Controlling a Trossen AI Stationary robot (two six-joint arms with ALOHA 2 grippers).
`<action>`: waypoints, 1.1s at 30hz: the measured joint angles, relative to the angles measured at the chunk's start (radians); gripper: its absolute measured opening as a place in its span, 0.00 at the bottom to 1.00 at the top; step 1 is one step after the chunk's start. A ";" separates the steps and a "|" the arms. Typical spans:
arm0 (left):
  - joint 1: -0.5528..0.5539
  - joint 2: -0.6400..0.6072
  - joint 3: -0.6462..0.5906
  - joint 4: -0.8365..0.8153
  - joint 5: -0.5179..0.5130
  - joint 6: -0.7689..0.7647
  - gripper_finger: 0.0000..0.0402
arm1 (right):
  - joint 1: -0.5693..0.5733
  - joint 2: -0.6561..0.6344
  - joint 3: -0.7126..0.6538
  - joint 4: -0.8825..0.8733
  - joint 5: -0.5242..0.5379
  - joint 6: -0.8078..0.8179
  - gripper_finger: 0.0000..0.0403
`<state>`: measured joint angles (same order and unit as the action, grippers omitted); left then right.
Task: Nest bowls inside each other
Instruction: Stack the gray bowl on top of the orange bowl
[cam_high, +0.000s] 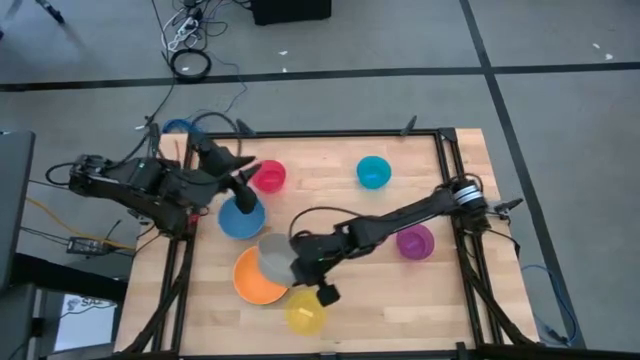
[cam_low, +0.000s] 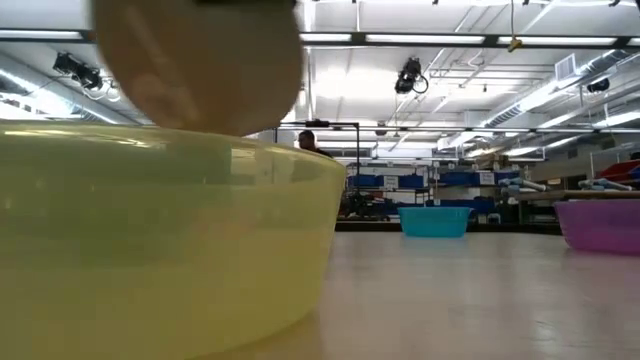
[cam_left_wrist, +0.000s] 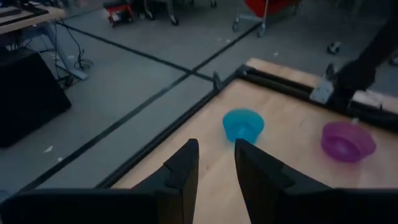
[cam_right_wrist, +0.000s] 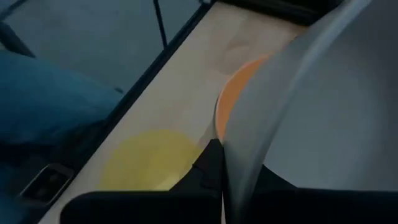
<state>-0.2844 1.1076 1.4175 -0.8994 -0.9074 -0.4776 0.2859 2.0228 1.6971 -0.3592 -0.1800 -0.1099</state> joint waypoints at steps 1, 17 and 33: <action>0.000 -0.013 0.002 0.007 -0.006 0.000 0.28 | -0.001 0.026 0.028 0.003 -0.001 -0.008 0.00; -0.059 -0.100 0.003 0.009 -0.005 -0.014 0.28 | -0.026 0.152 0.172 0.056 -0.078 -0.015 0.00; -0.059 -0.101 0.003 0.005 -0.005 -0.025 0.28 | -0.026 0.152 0.172 0.049 -0.077 0.006 0.13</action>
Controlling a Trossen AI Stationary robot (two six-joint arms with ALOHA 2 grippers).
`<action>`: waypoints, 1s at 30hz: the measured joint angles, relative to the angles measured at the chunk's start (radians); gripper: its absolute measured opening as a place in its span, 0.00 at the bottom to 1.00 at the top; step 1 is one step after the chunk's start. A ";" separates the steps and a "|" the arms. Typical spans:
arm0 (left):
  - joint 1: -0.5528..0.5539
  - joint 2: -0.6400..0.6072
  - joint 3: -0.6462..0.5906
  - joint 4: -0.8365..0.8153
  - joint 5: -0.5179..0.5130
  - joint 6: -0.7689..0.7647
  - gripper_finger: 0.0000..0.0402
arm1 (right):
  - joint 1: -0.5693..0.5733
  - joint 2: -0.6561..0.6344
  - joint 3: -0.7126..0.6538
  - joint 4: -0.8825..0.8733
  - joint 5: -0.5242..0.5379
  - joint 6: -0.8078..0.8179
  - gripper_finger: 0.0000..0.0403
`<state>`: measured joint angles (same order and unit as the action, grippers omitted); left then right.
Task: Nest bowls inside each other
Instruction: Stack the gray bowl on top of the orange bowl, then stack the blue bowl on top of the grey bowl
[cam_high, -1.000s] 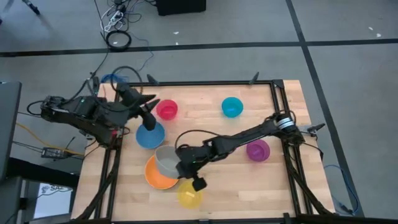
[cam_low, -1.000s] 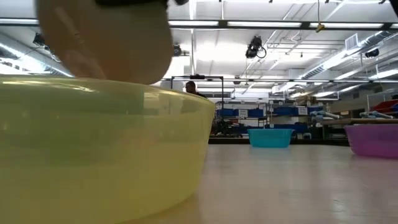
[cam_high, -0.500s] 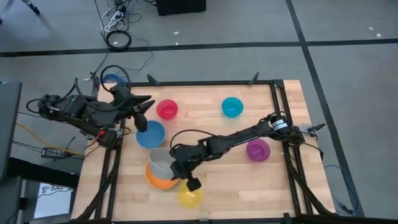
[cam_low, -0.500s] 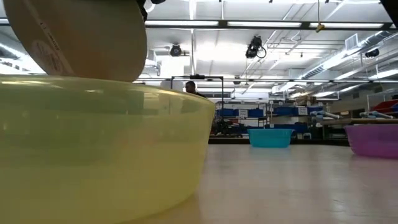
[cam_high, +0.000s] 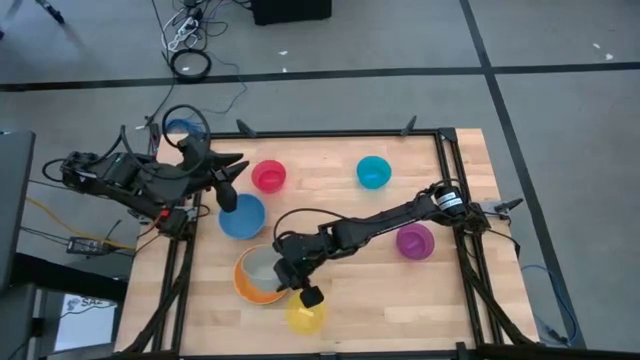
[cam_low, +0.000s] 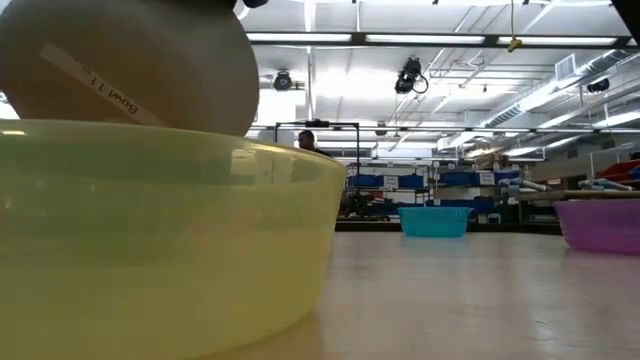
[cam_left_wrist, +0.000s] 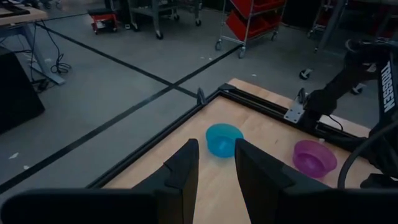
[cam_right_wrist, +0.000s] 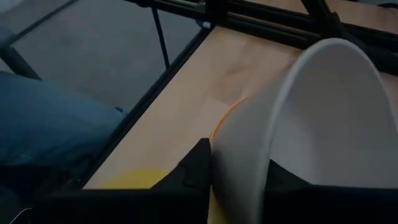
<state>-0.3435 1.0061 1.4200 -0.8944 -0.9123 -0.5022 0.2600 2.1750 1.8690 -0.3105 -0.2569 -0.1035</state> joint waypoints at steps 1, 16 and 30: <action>0.000 0.001 0.000 -0.001 0.000 0.000 0.28 | 0.000 0.000 0.000 -0.001 0.000 0.000 0.14; 0.000 0.001 0.000 -0.085 0.012 -0.064 0.28 | -0.013 -0.023 0.000 -0.130 0.149 -0.002 0.22; -0.008 0.021 -0.305 -0.382 0.550 -0.325 0.28 | -0.090 -0.360 -0.080 -0.753 0.426 0.037 0.21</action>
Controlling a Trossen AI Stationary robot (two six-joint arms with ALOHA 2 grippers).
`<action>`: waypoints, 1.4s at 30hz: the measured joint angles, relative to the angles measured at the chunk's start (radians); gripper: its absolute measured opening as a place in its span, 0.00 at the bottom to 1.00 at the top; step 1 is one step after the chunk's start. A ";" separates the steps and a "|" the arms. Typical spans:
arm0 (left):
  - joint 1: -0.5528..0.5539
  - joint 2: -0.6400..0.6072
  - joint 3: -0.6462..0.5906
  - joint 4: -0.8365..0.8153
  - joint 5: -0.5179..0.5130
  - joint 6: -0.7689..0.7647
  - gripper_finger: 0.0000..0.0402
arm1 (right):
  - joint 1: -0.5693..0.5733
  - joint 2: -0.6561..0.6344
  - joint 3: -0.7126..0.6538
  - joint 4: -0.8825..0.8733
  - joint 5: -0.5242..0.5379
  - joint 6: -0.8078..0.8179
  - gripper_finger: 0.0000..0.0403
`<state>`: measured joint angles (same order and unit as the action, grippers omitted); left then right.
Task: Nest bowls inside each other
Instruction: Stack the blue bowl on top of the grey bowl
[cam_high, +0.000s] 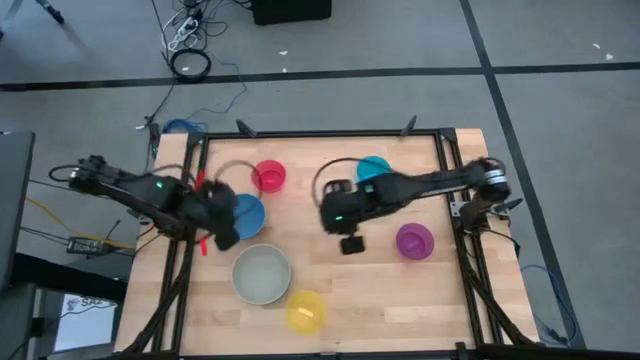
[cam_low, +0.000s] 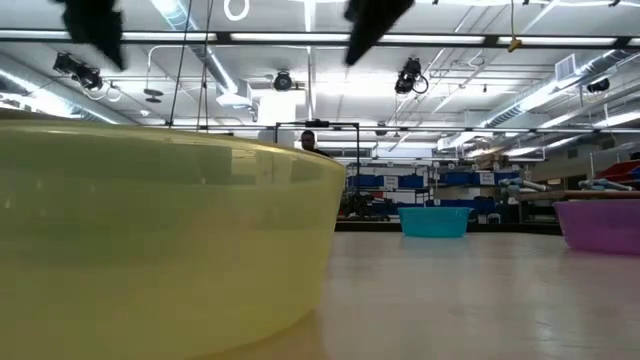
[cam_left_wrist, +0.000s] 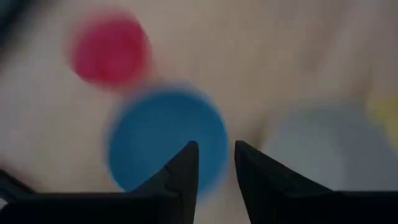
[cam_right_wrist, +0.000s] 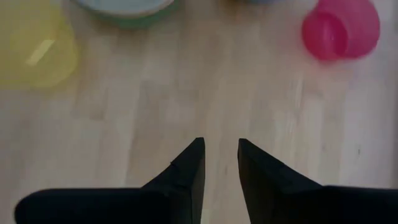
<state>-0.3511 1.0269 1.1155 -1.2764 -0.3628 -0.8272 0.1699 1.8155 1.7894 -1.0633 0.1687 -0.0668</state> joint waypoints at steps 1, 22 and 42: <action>-0.007 0.004 -0.029 -0.003 0.085 0.021 0.28 | 0.001 -0.043 -0.038 -0.006 -0.001 0.014 0.21; -0.083 0.020 -0.100 -0.096 0.116 0.512 0.21 | -0.008 -0.643 -0.834 0.348 -0.047 0.389 0.20; -0.083 0.021 -0.304 0.034 0.088 0.506 0.40 | -0.010 -0.637 -0.834 0.416 -0.078 0.387 0.28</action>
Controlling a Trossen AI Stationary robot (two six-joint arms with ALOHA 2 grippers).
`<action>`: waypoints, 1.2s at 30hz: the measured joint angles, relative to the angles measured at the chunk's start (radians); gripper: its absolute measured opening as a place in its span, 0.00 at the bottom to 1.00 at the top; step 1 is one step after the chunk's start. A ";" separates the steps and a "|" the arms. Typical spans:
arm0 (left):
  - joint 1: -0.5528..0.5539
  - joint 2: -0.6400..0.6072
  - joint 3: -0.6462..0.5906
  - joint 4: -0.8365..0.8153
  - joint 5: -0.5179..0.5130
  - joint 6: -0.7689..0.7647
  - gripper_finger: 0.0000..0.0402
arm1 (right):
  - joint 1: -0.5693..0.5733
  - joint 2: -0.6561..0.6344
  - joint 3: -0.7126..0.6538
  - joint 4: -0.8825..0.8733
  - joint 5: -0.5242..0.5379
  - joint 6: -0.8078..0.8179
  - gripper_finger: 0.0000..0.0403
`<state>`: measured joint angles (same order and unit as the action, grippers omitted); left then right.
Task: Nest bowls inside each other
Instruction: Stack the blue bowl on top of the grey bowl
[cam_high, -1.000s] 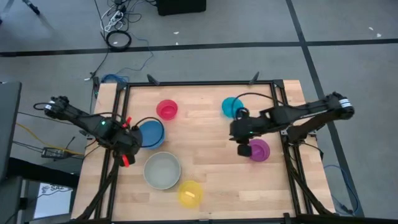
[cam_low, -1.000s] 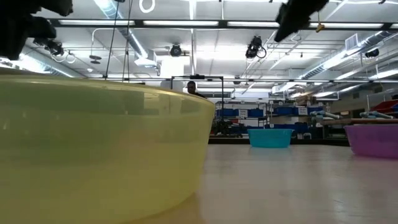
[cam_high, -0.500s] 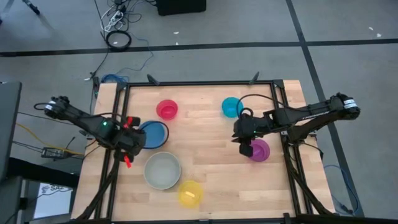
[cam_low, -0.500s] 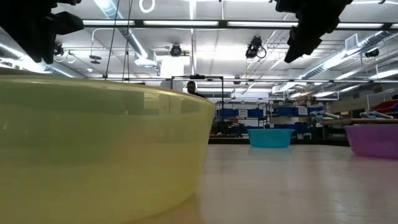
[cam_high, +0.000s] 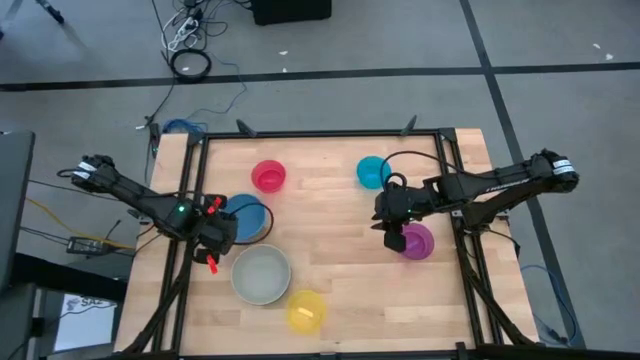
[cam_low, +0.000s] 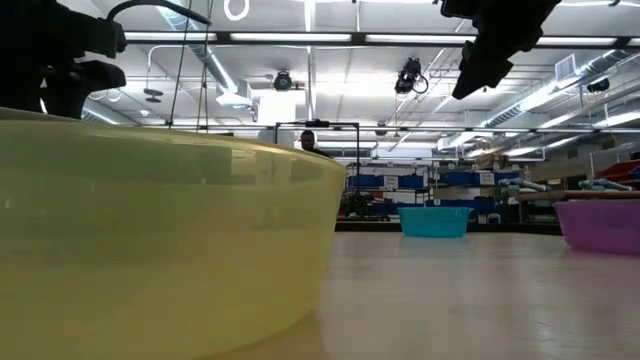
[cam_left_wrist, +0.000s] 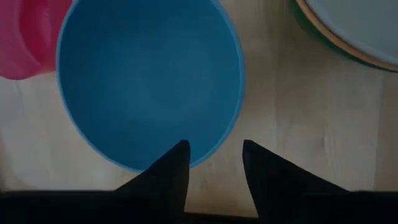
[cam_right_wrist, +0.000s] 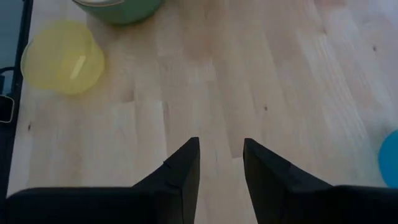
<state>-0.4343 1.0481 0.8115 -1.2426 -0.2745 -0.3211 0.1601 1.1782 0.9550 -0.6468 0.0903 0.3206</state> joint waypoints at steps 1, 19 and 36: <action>0.000 0.000 -0.006 0.007 0.003 0.000 0.40 | -0.003 0.000 0.000 0.000 -0.005 0.000 0.28; 0.002 0.000 -0.136 0.179 0.019 -0.035 0.41 | -0.003 0.000 0.000 0.003 -0.007 -0.008 0.29; 0.003 0.100 -0.212 0.261 0.028 -0.310 0.36 | -0.003 0.000 0.000 0.004 -0.007 -0.016 0.28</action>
<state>-0.4316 1.1481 0.5991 -0.9813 -0.2466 -0.6316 0.1566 1.1786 0.9550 -0.6431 0.0836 0.3047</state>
